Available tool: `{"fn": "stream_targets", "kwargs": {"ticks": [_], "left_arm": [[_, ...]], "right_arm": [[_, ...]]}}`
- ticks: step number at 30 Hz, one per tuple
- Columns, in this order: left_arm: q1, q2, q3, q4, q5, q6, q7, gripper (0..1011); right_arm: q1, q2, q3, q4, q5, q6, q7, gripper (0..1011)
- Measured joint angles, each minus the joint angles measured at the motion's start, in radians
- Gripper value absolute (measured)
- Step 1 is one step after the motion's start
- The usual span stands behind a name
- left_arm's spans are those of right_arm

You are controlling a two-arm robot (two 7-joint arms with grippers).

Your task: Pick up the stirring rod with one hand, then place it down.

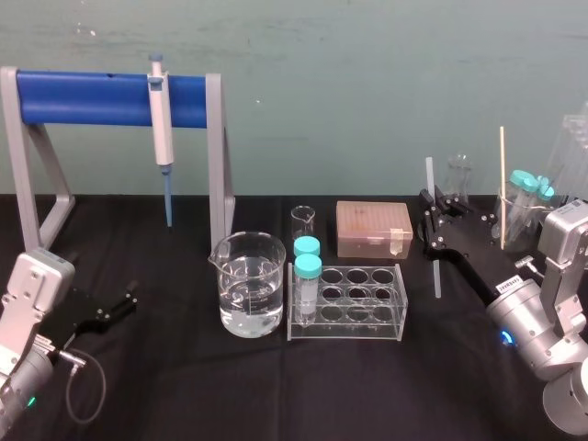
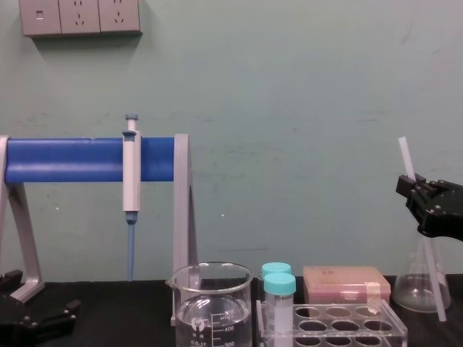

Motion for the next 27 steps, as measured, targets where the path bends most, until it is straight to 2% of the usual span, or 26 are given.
{"fn": "stream_targets", "kwargs": {"ticks": [27], "left_arm": [[0.000,0.000,0.000,0.000,0.000,0.000,0.000,1000]], "right_arm": [[0.000,0.000,0.000,0.000,0.000,0.000,0.000,72]]}}
